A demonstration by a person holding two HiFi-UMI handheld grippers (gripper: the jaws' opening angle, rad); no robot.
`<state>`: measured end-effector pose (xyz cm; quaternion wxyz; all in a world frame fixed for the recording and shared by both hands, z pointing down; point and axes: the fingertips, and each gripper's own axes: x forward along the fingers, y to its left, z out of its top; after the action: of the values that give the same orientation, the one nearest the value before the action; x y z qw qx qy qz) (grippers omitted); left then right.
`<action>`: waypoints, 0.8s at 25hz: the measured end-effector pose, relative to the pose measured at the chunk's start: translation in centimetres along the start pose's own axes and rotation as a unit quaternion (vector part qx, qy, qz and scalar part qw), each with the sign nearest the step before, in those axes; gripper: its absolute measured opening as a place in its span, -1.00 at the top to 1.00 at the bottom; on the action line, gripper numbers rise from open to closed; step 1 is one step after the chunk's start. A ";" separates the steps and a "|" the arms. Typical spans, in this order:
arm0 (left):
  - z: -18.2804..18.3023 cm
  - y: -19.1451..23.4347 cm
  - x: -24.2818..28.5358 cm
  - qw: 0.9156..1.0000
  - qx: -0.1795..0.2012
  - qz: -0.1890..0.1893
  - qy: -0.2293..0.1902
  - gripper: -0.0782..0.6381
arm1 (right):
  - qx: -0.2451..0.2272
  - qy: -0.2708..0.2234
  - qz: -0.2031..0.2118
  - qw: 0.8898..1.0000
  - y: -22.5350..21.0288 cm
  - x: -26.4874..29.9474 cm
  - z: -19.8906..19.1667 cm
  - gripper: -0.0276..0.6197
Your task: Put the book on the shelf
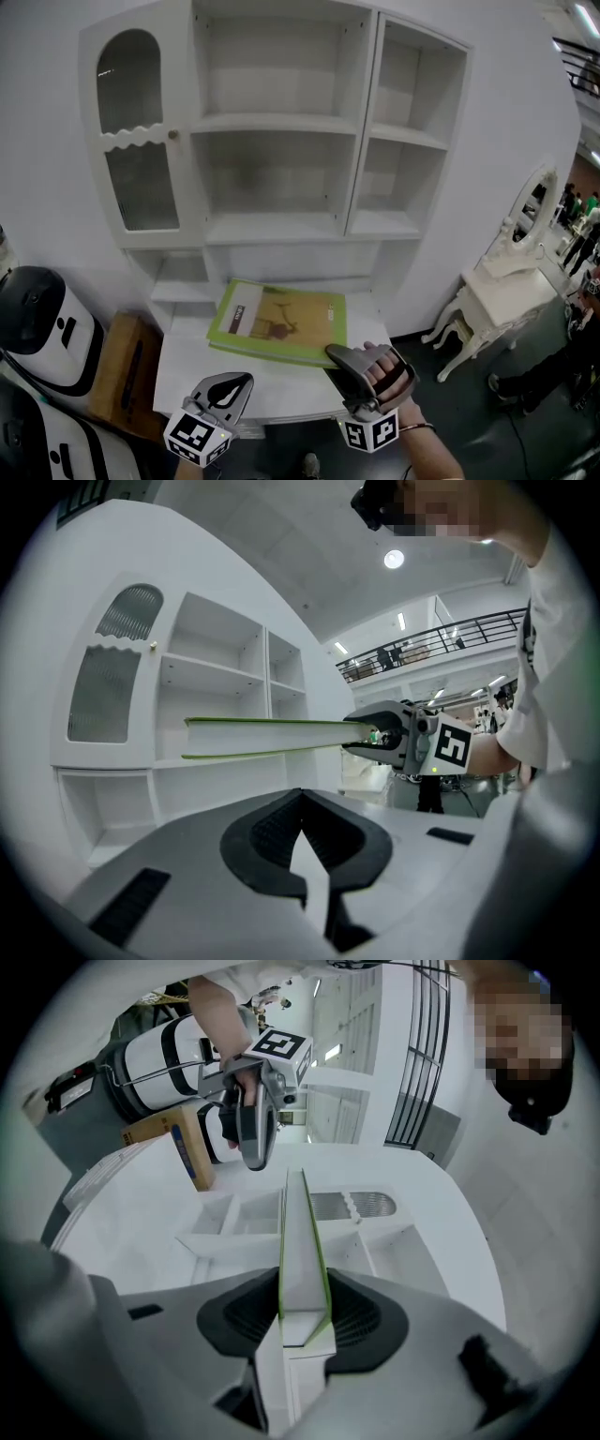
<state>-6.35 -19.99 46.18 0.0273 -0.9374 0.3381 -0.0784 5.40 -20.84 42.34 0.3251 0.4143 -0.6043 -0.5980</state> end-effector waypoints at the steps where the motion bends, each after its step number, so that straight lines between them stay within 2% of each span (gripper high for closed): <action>1: 0.4 0.3 0.7 1.000 -0.001 0.000 0.001 0.76 | 0.002 -0.004 0.003 1.000 -0.3 0.5 -0.6 0.45; 5: 2.1 1.2 3.9 1.000 -0.002 0.003 0.005 0.76 | 0.008 -0.018 0.013 1.000 -2.2 2.2 -3.4 0.45; 9: 4.7 1.9 6.8 1.000 -0.005 0.006 0.000 0.76 | -0.004 -0.040 0.005 0.999 -4.9 3.4 -5.9 0.45; 15: 7.3 2.7 9.9 1.000 -0.005 0.002 0.013 0.76 | 0.007 -0.074 0.004 0.997 -9.2 5.1 -7.9 0.45; 18: 8.8 3.0 10.8 1.000 -0.003 -0.015 0.010 0.76 | 0.000 -0.078 0.004 0.997 -10.9 6.2 -8.4 0.45; 20: 10.0 2.8 11.3 0.999 -0.010 -0.043 0.000 0.76 | -0.007 -0.077 0.007 0.997 -11.8 6.8 -8.5 0.45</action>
<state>2.10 -29.36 37.52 0.0143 -0.9513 0.2984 -0.0763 11.25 -30.08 30.60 0.2845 0.3602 -0.6263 -0.6302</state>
